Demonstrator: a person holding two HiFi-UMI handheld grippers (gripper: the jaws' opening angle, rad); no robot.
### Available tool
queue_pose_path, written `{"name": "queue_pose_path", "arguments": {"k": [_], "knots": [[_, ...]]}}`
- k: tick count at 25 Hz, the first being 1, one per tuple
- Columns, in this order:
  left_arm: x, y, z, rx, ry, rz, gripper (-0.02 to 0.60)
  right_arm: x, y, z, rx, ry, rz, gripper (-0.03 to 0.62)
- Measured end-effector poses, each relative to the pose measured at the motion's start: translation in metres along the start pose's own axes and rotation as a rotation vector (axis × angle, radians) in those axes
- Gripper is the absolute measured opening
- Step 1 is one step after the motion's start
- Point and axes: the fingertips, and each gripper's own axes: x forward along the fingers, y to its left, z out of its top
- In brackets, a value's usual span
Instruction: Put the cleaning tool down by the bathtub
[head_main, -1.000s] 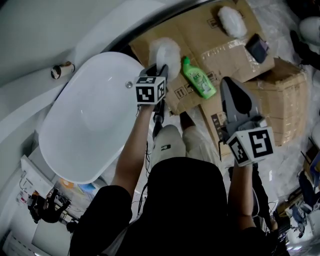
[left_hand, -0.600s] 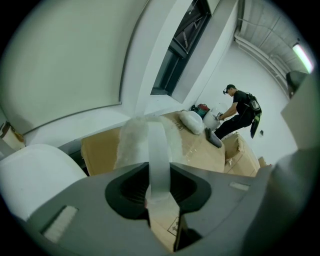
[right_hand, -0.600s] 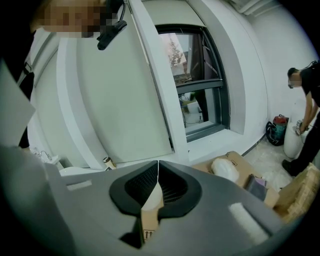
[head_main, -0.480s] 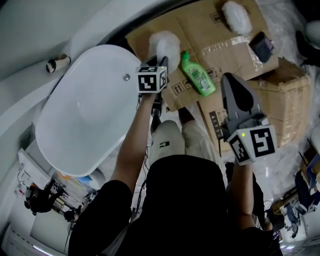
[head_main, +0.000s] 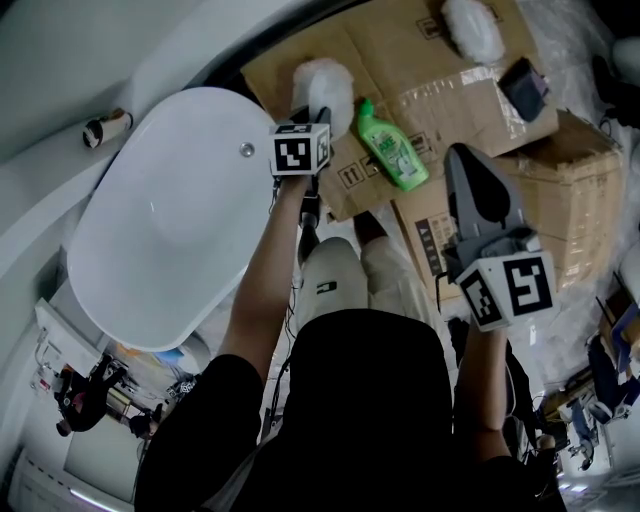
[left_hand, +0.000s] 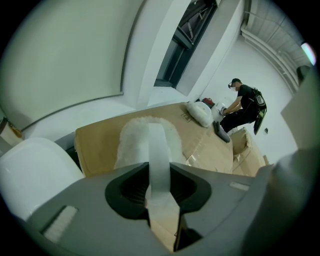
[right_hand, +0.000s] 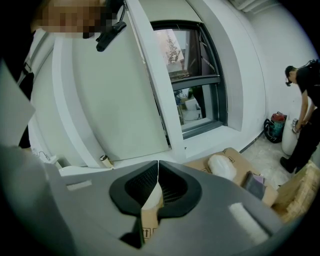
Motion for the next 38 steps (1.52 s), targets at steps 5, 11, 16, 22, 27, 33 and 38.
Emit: {"name": "queue_pose_path", "arguments": {"k": [5,11,16,22,27,33,38], "knots": [[0.008,0.003,0.0,-0.007,0.012,0.005,0.092,0.009,0.002,-0.003,0.009,0.01,0.01,0.011],[0.013,0.004,0.0,-0.001,0.011,0.0,0.094,0.016,0.007,-0.003,0.013,0.011,0.024,0.011],[0.015,0.003,-0.005,0.007,0.027,-0.002,0.095,0.016,0.009,-0.004,0.019,0.011,0.025,0.011],[0.016,0.004,-0.009,0.02,0.028,0.01,0.095,0.011,0.004,-0.007,0.023,0.013,0.017,0.011],[0.016,0.003,-0.006,0.038,0.018,0.02,0.1,0.009,0.002,-0.007,0.024,0.01,0.017,0.011],[0.018,-0.005,-0.012,0.04,0.038,0.001,0.144,0.008,0.001,-0.01,0.025,0.012,0.022,0.011],[0.018,-0.008,-0.011,0.037,0.032,0.003,0.144,0.006,0.0,-0.009,0.026,0.01,0.021,0.011]]}}
